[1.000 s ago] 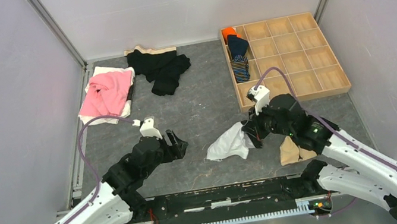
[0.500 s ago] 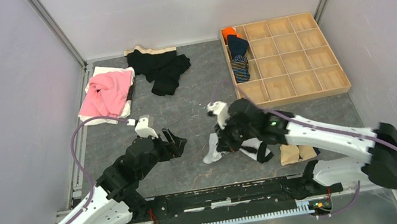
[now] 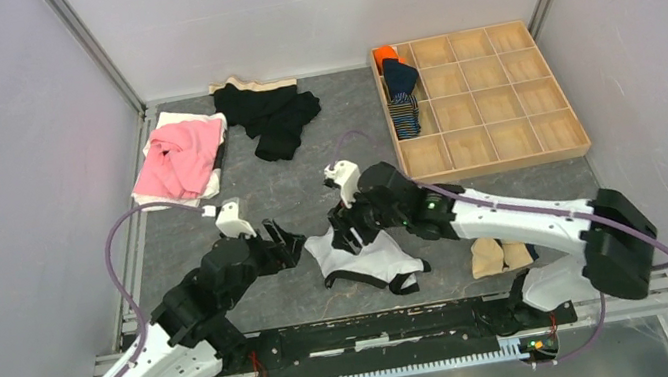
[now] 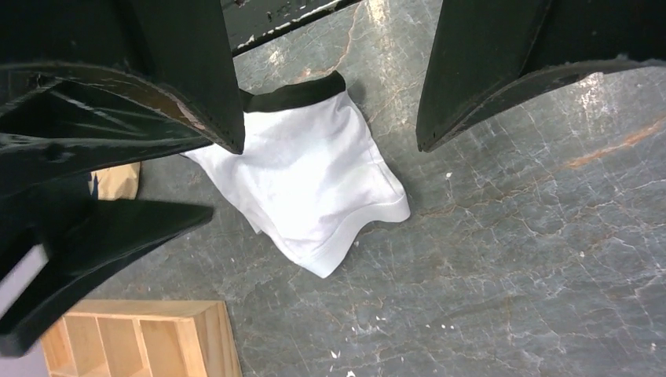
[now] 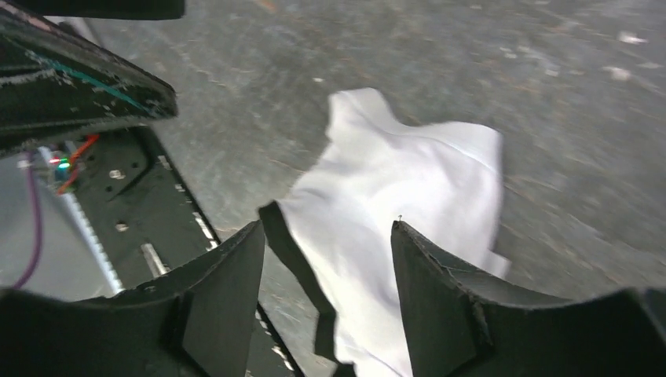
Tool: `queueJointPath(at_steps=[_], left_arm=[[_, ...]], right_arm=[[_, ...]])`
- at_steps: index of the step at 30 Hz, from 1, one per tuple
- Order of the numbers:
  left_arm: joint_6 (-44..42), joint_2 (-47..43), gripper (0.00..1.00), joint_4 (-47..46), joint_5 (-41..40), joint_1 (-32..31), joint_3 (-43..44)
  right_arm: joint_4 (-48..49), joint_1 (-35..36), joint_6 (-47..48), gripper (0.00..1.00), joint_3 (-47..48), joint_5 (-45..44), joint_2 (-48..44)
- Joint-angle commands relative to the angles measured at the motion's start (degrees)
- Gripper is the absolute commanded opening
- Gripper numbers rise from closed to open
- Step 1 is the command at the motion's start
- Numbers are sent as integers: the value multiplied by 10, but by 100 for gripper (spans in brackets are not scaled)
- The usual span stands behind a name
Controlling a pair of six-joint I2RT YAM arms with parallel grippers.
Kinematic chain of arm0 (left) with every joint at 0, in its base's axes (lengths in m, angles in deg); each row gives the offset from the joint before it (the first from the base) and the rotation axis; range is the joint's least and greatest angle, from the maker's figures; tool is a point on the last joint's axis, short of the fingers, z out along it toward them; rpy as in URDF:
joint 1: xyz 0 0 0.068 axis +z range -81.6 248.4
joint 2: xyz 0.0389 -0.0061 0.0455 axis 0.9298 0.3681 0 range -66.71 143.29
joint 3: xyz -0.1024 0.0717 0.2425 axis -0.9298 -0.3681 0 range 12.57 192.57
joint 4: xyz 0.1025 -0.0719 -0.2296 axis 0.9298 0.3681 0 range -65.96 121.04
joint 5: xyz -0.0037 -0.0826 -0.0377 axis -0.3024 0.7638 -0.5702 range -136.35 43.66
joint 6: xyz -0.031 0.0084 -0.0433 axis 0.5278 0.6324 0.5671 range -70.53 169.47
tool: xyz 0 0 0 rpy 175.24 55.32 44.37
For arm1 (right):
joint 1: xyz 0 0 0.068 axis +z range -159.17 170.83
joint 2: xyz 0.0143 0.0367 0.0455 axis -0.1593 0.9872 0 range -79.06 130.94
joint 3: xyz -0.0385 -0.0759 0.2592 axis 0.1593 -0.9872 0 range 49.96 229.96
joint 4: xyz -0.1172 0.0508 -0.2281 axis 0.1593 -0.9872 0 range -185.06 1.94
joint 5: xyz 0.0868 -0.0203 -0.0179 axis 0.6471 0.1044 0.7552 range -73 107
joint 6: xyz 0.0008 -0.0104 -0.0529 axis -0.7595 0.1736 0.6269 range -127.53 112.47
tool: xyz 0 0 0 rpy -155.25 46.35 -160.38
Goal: Roll the underwear
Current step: Flatten out the underwear at the center of the board.
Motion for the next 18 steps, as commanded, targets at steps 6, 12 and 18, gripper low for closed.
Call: queueJointPath(at_steps=[6,12,18], left_arm=[[19,120,86,-103,81,-3,-22],[68,147,86,-142,85,-8,-67],[123,144,85,-183,103,-16,-123]], right_arm=[[-111,-17,18,73,-115,-233,-152],[-99,-41,-1,74,-187,-220,-189],[-45,-41,3,73,-206,-143,-194]])
